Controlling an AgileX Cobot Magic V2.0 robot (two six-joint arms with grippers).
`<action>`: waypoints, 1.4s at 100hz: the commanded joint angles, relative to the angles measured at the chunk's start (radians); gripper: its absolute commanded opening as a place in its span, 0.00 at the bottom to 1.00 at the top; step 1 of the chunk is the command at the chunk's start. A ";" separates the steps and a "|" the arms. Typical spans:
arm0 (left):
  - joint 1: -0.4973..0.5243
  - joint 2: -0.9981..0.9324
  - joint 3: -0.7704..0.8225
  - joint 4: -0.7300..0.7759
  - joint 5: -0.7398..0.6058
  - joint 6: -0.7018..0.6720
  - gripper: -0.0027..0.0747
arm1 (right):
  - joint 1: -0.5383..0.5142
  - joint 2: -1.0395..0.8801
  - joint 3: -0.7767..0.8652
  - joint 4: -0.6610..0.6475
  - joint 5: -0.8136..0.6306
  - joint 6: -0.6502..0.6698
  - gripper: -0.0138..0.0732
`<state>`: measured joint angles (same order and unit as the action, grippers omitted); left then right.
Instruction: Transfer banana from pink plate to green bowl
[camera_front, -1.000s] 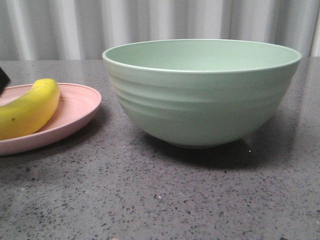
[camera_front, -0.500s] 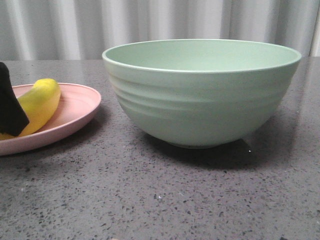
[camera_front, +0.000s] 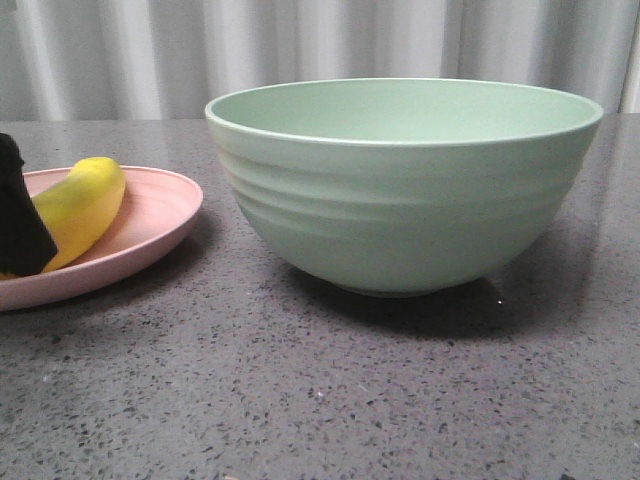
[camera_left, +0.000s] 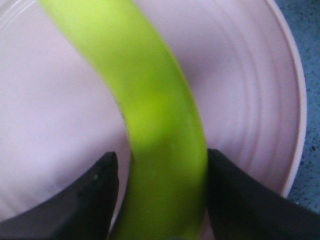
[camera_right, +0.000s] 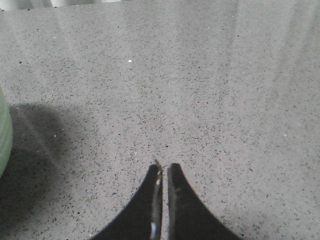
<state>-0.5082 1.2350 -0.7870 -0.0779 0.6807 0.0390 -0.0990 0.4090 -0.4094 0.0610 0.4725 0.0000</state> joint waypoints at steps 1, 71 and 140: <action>-0.008 -0.016 -0.033 -0.002 -0.039 0.002 0.36 | -0.004 0.017 -0.036 0.000 -0.084 -0.009 0.09; -0.040 -0.072 -0.265 -0.148 0.102 0.083 0.26 | 0.075 0.166 -0.335 0.069 0.257 -0.094 0.09; -0.381 -0.097 -0.303 -0.212 0.043 0.083 0.26 | 0.378 0.650 -0.590 0.667 0.164 -0.121 0.62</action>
<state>-0.8579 1.1604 -1.0535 -0.2607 0.8047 0.1165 0.2501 1.0236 -0.9447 0.6376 0.7051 -0.1001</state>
